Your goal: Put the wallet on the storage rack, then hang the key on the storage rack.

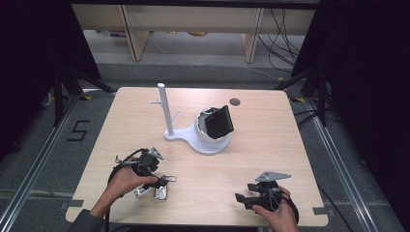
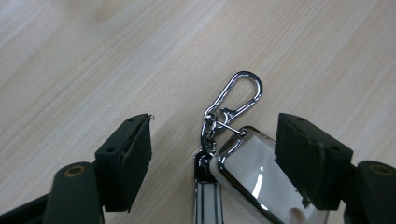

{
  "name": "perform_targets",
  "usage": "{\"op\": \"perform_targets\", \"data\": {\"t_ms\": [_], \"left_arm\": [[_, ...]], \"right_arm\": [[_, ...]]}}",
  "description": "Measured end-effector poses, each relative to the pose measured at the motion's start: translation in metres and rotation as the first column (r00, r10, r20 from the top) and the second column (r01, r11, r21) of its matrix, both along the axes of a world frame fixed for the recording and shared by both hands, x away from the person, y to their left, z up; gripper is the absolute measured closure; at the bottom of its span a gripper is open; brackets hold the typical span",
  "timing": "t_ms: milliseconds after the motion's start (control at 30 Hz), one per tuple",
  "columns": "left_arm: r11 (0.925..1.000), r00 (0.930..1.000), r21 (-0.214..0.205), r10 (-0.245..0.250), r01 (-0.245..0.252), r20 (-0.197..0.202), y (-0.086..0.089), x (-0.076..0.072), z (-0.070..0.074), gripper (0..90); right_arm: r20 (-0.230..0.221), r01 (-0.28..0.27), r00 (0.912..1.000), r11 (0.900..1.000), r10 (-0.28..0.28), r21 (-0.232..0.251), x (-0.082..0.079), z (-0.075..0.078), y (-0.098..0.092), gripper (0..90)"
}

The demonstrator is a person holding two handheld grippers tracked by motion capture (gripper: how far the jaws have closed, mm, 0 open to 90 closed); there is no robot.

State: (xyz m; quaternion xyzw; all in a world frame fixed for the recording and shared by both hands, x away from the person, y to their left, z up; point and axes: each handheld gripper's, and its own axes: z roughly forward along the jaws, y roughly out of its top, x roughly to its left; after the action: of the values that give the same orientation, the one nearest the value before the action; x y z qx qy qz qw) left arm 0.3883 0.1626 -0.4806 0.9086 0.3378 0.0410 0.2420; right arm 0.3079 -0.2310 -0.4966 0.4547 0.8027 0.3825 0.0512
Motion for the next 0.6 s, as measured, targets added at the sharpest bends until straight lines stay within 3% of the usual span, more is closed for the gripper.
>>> {"op": "perform_targets", "data": {"t_ms": [33, 67, 133, 200, 333, 433, 500, 533, 600], "left_arm": [[1.0, 1.0, 0.0, 0.0, 0.0, 0.0, 0.0, 0.0, 0.0, 27.2], [0.9999, 0.9999, 0.008, 0.01, -0.01, 0.0, -0.001, 0.0, -0.002, 27.3], [0.9999, 1.0, 0.01, 0.009, -0.009, -0.004, -0.001, 0.001, -0.004, 27.3], [0.9999, 0.9999, 0.014, 0.009, -0.009, -0.007, -0.001, 0.002, -0.005, 27.3], [0.9997, 0.9996, 0.014, 0.019, -0.019, -0.021, -0.003, 0.002, -0.006, 27.4], [0.9999, 0.9999, 0.012, 0.009, -0.009, -0.005, -0.005, 0.005, -0.005, 27.8], [1.0, 0.9998, 0.003, 0.007, -0.007, -0.018, -0.01, 0.005, -0.004, 27.8], [1.0, 0.9999, 0.006, -0.004, 0.004, -0.012, -0.011, 0.006, -0.004, 27.9], [0.9999, 0.9996, 0.011, -0.005, 0.005, -0.028, -0.015, 0.006, -0.005, 28.3]], "right_arm": [[0.0, 0.0, 1.0, 1.0, 0.0, 0.0, 0.0, 0.0, 0.0, 32.9], [-0.033, -0.008, 0.9994, 1.0, 0.008, 0.0, -0.002, 0.001, 0.001, 31.8], [-0.029, -0.035, 0.999, 0.9993, 0.035, -0.014, -0.001, 0.0, 0.0, 31.8], [-0.038, -0.012, 0.9992, 0.9999, 0.012, -0.004, -0.004, 0.0, 0.003, 31.8], [-0.027, -0.015, 0.9995, 0.9995, 0.015, -0.026, -0.005, 0.001, 0.003, 31.9], [-0.041, -0.021, 0.999, 0.9995, 0.02, -0.024, -0.004, 0.0, 0.004, 31.8], [-0.016, -0.029, 0.9995, 0.9992, 0.029, -0.029, -0.003, -0.001, 0.004, 31.9], [-0.04, -0.031, 0.9987, 0.9994, 0.03, -0.013, -0.004, -0.001, 0.006, 31.9], [-0.019, -0.05, 0.9986, 0.9985, 0.05, -0.021, -0.003, -0.002, 0.005, 31.9]]}}
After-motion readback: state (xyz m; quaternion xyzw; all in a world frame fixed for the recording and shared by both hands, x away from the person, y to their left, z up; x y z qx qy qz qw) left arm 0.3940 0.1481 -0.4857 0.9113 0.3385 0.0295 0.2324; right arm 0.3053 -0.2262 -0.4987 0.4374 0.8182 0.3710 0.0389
